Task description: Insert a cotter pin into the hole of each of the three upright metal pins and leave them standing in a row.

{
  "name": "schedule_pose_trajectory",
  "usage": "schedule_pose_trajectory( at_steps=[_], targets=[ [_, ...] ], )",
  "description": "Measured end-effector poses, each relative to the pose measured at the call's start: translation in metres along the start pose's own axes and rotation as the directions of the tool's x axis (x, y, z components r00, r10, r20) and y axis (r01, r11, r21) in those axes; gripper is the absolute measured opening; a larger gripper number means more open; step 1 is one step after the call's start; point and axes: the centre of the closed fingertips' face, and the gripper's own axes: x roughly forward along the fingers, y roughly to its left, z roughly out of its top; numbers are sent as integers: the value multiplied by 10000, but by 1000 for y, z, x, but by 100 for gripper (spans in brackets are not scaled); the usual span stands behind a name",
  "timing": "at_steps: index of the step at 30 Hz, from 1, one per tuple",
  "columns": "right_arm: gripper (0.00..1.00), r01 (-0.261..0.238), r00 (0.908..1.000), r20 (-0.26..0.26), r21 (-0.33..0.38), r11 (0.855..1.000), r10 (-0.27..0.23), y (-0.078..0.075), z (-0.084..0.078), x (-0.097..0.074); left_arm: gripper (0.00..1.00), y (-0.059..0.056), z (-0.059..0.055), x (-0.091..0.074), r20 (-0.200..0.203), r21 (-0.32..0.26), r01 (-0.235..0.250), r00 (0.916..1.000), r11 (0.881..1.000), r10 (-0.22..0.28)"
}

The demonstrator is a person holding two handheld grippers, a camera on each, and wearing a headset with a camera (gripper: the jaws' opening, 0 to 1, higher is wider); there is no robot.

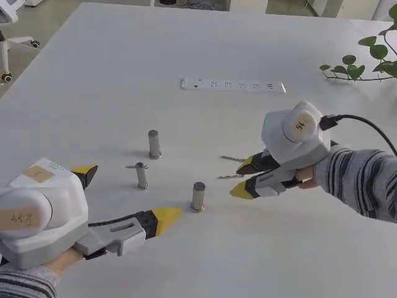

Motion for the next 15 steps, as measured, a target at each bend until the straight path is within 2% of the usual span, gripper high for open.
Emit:
schedule_pose_trajectory(
  at_steps=[4,7,15],
  targets=[
    [20,-53,9986,-525,-536,9985,25,-4,-2,4,99,-1,-2,1,-71,7,41,10000,10000,-41],
    [19,-292,9966,-787,-539,9981,249,-4,-4,8,99,-2,-4,3,-184,75,62,9998,10000,-60],
    [15,-360,9905,-1353,-855,9957,242,-14,-5,16,99,-4,-4,3,-103,-44,157,9998,9999,-158]
  ],
)
